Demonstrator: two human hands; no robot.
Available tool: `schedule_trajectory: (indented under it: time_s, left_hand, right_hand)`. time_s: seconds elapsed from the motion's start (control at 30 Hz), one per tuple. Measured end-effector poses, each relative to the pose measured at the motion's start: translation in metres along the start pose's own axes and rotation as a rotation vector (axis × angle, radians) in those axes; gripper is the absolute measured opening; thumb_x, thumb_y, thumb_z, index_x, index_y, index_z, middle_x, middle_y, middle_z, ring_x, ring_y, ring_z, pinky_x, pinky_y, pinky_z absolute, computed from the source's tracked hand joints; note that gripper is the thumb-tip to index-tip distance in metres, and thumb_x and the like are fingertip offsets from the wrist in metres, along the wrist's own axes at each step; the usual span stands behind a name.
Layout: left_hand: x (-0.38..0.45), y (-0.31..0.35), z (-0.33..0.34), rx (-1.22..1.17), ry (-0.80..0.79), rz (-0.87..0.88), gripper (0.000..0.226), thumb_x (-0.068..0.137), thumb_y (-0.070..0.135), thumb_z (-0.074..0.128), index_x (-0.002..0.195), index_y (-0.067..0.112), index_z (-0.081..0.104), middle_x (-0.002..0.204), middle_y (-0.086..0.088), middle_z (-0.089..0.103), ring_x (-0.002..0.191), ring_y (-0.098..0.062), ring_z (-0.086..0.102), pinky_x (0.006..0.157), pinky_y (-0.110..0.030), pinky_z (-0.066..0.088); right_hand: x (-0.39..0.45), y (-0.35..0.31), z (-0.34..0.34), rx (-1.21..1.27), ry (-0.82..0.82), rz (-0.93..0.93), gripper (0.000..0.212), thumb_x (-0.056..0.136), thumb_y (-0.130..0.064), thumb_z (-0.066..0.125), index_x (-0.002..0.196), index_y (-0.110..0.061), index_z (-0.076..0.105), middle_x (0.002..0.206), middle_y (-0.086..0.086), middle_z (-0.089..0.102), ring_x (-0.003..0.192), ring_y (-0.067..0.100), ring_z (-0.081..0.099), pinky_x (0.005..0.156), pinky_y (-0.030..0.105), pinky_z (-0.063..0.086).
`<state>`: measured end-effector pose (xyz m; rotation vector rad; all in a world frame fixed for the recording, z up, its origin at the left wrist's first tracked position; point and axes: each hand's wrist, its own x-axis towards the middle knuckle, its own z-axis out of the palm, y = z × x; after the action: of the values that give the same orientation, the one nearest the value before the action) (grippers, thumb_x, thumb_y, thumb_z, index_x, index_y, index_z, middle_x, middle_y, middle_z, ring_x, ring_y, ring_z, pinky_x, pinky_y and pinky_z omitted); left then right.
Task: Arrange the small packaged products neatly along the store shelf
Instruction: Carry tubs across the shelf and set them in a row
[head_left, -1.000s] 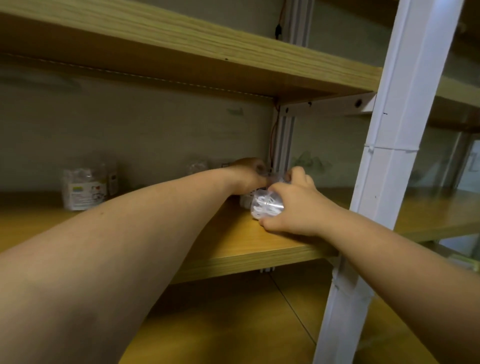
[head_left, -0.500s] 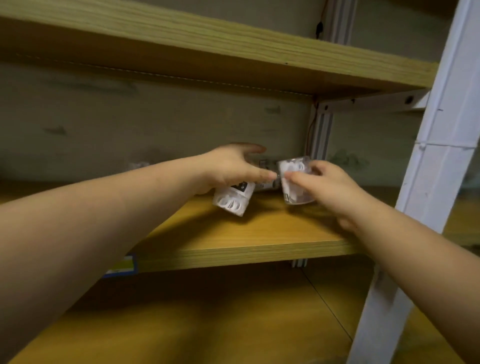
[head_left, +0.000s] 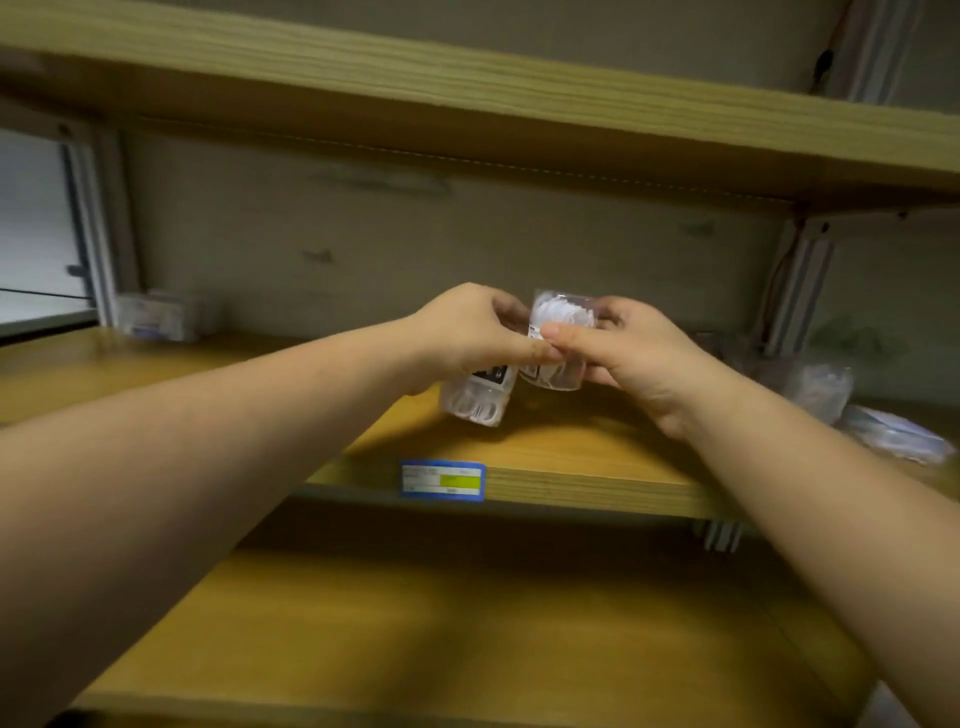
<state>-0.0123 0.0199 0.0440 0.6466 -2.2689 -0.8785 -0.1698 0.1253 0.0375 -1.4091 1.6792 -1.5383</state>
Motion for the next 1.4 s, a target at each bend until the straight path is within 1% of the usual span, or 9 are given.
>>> schedule_trajectory:
  time_s: [0.27,0.47,0.67,0.77,0.9,1.03,1.2,1.3,1.4]
  left_hand:
    - [-0.051,-0.052,-0.101,0.010,0.073,-0.122,0.039,0.081,0.022,0.081,0.118,0.022,0.068,0.095,0.010,0.064,0.083,-0.003,0.060,0.063,-0.024,0.047]
    - [-0.067,-0.082,-0.167,0.096,0.316,-0.129,0.015,0.081,0.026,0.071,0.087,0.015,0.079,0.080,0.002,0.073,0.076,-0.017,0.067,0.066,-0.028,0.055]
    - [-0.056,-0.103,-0.196,0.194,0.136,-0.227,0.060,0.079,0.035,0.081,0.135,0.026,0.061,0.122,0.001,0.069,0.100,-0.012,0.067,0.073,-0.021,0.052]
    - [-0.036,-0.111,-0.194,0.264,0.174,-0.245,0.053,0.077,0.035,0.083,0.125,0.019,0.068,0.117,0.000,0.070,0.090,-0.012,0.064,0.065,-0.021,0.050]
    - [-0.013,-0.117,-0.190,0.307,0.151,-0.251,0.034,0.086,0.024,0.076,0.117,0.012,0.069,0.107,-0.003,0.065,0.088,-0.016,0.060,0.073,-0.026,0.053]
    - [0.001,-0.131,-0.192,0.252,0.132,-0.292,0.025,0.085,0.035,0.077,0.101,0.022,0.062,0.092,0.008,0.062,0.069,-0.001,0.050,0.051,-0.014,0.038]
    - [0.004,-0.144,-0.196,0.217,0.162,-0.376,0.050,0.082,0.047,0.077,0.120,0.019,0.063,0.104,0.007,0.062,0.085,-0.010,0.054,0.067,-0.024,0.042]
    - [0.013,-0.156,-0.199,0.283,0.210,-0.399,0.061,0.084,0.046,0.075,0.135,0.018,0.059,0.131,-0.002,0.061,0.100,-0.017,0.053,0.073,-0.024,0.041]
    - [0.026,-0.163,-0.203,0.308,0.206,-0.427,0.059,0.083,0.046,0.076,0.130,0.014,0.062,0.128,-0.006,0.064,0.108,-0.022,0.059,0.081,-0.027,0.048]
  right_hand:
    - [0.023,-0.023,0.100,0.002,-0.071,-0.066,0.058,0.076,-0.021,0.088,0.127,-0.013,0.061,0.117,0.007,0.075,0.103,0.021,0.076,0.093,0.045,0.061]
    - [0.037,-0.040,0.169,0.008,-0.109,-0.019,0.053,0.076,-0.019,0.089,0.122,-0.017,0.064,0.116,0.006,0.074,0.103,0.022,0.075,0.093,0.045,0.061]
    - [0.068,-0.048,0.217,-0.006,-0.038,0.014,0.048,0.077,-0.020,0.088,0.119,-0.012,0.066,0.112,0.006,0.075,0.099,0.018,0.073,0.090,0.034,0.061]
    - [0.091,-0.045,0.231,-0.152,-0.016,0.041,0.061,0.076,-0.041,0.087,0.126,-0.016,0.064,0.115,0.004,0.072,0.104,0.022,0.070,0.096,0.042,0.059]
    - [0.124,-0.036,0.234,-0.263,-0.082,0.067,0.036,0.090,-0.035,0.073,0.121,-0.019,0.068,0.117,0.007,0.071,0.109,0.027,0.067,0.100,0.042,0.054]
    - [0.152,-0.019,0.236,-0.255,-0.235,0.085,0.050,0.081,-0.042,0.079,0.127,-0.026,0.065,0.134,0.001,0.066,0.125,0.022,0.061,0.114,0.044,0.044]
    - [0.181,0.006,0.248,-0.269,-0.211,0.024,0.092,0.065,-0.042,0.089,0.147,-0.020,0.051,0.143,0.006,0.062,0.131,0.028,0.059,0.110,0.049,0.048]
    - [0.185,0.003,0.255,-0.274,-0.193,-0.022,0.079,0.082,-0.026,0.082,0.151,-0.018,0.044,0.146,0.006,0.056,0.133,0.028,0.055,0.110,0.046,0.047]
    - [0.193,0.003,0.257,-0.317,-0.175,-0.040,0.074,0.089,-0.021,0.077,0.153,-0.019,0.040,0.148,0.005,0.054,0.132,0.028,0.054,0.109,0.044,0.047]
